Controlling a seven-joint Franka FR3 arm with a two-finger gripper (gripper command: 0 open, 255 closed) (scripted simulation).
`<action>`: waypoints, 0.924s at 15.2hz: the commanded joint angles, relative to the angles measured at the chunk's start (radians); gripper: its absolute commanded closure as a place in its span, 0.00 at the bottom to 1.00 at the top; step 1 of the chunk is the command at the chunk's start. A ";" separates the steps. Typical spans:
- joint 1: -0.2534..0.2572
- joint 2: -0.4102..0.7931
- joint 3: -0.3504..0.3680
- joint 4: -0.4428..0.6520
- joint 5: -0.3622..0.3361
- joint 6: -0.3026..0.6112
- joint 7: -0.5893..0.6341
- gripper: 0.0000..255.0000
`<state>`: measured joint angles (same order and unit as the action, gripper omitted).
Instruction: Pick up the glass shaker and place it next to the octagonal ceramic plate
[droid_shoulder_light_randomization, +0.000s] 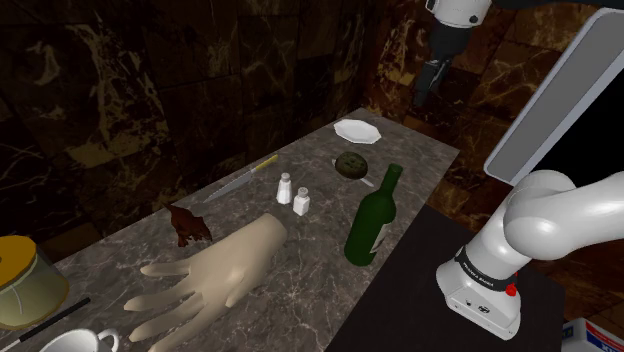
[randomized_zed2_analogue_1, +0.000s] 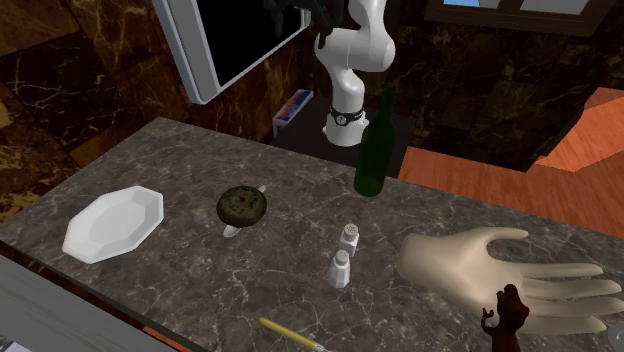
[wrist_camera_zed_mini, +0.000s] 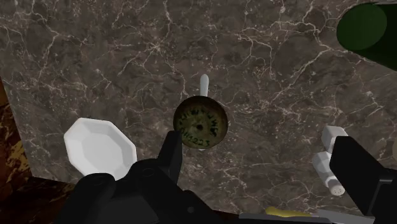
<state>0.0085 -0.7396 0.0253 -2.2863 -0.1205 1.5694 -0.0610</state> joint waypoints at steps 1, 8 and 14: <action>0.000 0.000 0.000 0.000 0.000 0.000 0.000 0.00; 0.029 0.077 0.017 -0.147 0.062 0.265 0.055 0.00; 0.058 0.203 0.037 -0.218 0.113 0.503 0.091 0.00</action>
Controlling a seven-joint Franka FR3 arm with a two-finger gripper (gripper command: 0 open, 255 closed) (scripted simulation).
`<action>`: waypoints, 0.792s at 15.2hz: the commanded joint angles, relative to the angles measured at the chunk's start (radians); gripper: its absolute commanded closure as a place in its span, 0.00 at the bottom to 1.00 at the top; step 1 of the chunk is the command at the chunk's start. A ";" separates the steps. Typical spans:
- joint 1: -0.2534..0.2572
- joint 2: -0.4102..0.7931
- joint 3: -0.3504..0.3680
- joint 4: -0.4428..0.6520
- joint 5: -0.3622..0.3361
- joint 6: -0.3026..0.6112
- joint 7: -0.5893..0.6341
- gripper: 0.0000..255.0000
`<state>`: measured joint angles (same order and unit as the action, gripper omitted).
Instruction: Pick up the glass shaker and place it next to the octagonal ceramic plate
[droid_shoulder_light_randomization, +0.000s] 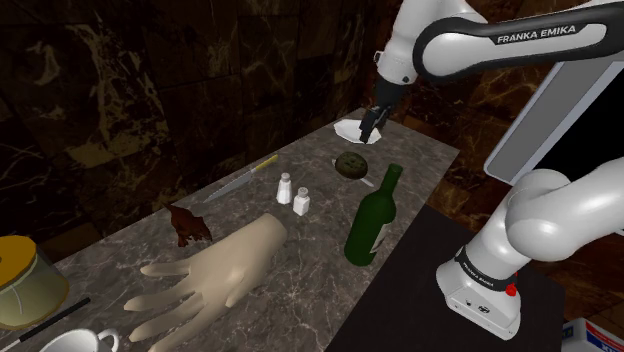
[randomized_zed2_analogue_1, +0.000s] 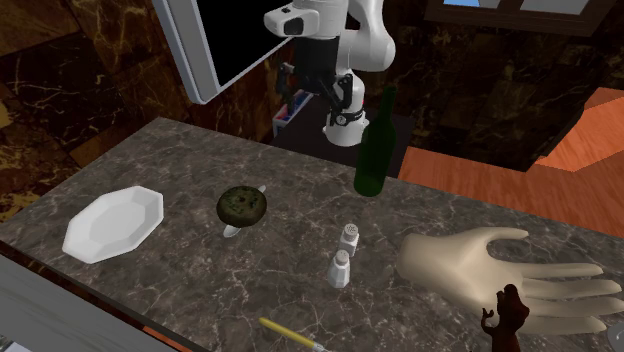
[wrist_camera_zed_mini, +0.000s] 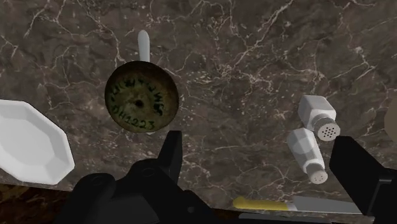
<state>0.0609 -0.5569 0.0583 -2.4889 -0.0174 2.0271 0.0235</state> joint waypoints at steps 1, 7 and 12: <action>0.011 0.047 0.008 -0.022 0.018 0.086 0.012 0.00; 0.041 0.231 0.033 -0.028 0.065 0.320 0.036 0.00; 0.065 0.410 0.054 0.012 0.101 0.497 0.049 0.00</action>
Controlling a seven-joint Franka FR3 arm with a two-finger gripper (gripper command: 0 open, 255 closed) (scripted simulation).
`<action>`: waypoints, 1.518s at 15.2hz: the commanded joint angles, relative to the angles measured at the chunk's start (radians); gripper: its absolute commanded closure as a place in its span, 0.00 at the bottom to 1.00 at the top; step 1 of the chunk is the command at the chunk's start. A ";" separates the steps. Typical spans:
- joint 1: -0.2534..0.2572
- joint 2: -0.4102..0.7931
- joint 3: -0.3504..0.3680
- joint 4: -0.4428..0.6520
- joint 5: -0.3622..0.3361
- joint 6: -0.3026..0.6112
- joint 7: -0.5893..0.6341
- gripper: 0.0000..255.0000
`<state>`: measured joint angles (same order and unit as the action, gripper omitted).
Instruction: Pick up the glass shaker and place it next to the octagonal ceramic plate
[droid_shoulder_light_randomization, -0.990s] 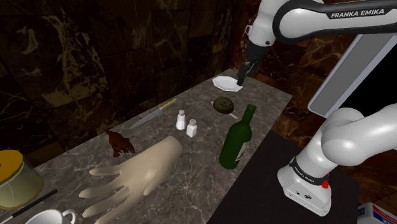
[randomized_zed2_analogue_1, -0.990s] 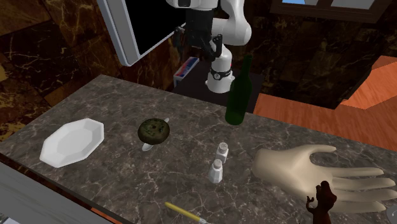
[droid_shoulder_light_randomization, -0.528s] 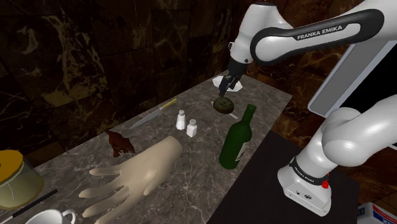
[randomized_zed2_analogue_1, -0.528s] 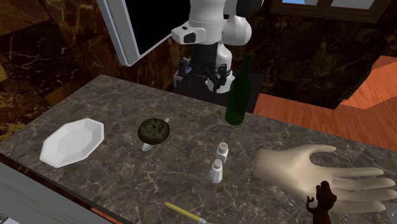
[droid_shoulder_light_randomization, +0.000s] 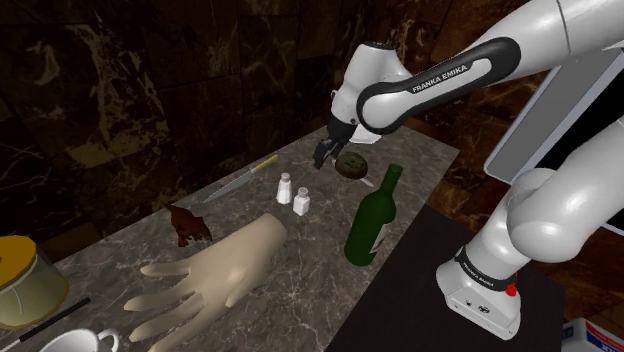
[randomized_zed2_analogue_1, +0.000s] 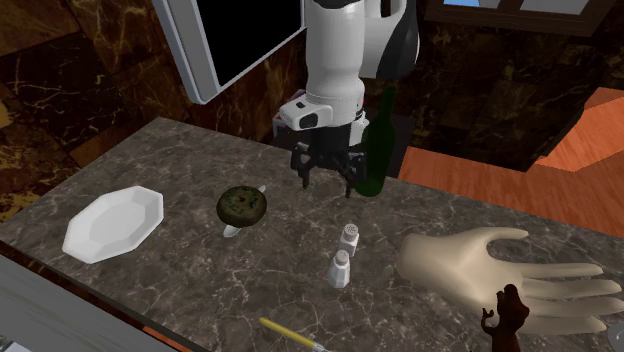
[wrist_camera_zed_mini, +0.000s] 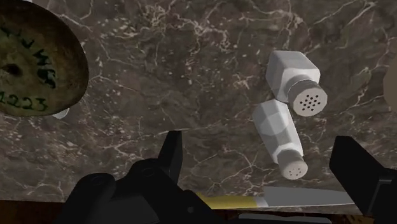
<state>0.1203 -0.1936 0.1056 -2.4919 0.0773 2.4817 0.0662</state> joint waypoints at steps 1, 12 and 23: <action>0.011 0.083 0.011 0.027 0.013 0.075 0.008 0.00; 0.047 0.404 0.038 0.170 0.039 0.311 0.025 0.00; 0.053 0.456 0.035 0.184 0.032 0.348 0.029 0.00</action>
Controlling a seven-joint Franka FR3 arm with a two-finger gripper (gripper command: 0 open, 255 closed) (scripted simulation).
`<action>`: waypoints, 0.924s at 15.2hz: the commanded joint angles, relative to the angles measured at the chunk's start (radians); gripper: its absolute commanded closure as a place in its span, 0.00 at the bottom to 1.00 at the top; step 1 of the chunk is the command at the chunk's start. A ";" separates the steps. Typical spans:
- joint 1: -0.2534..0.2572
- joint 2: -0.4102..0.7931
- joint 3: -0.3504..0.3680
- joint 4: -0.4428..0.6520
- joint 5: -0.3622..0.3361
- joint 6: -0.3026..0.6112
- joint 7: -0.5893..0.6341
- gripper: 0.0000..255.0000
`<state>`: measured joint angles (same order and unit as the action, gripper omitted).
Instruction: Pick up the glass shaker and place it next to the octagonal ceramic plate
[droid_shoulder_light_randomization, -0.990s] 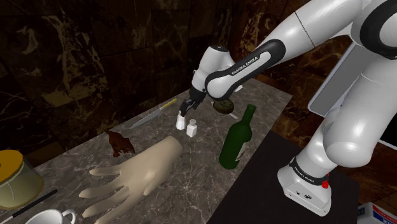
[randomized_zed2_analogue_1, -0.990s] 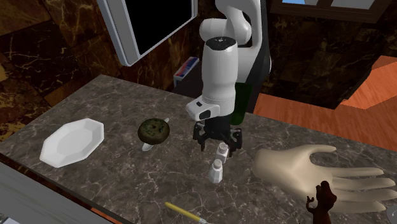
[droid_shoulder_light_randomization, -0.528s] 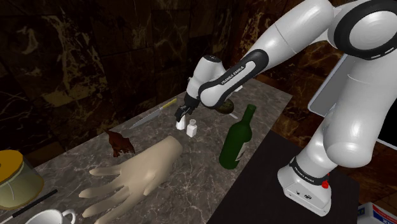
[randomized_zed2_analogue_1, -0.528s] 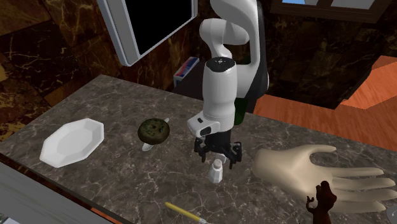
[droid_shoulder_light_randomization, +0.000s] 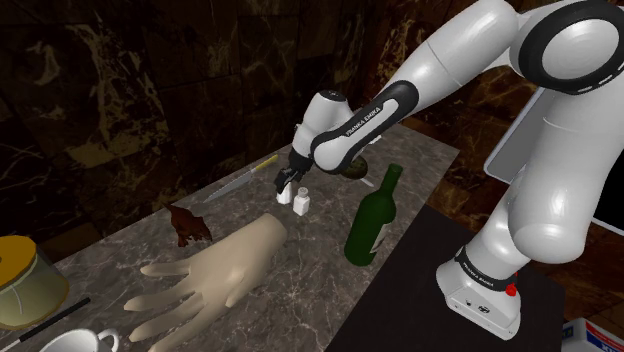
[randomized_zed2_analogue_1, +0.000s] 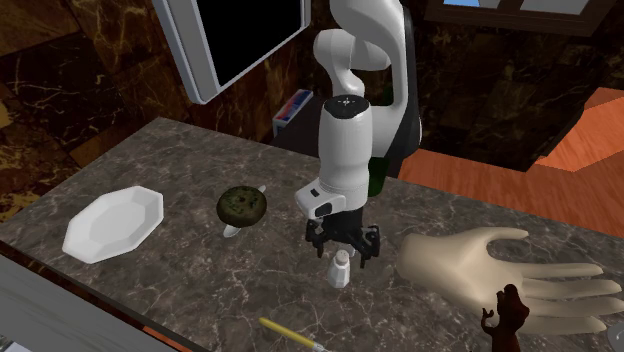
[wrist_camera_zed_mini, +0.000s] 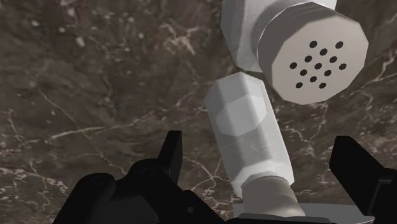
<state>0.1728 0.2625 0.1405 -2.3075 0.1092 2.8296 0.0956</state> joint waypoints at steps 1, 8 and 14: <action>0.000 0.000 0.000 0.000 0.000 0.000 0.000 0.00; 0.000 0.000 0.000 0.000 0.000 0.000 0.000 1.00; -0.001 -0.035 0.001 0.002 0.001 -0.037 0.002 1.00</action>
<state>0.1718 0.2397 0.1408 -2.3035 0.1099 2.8032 0.0968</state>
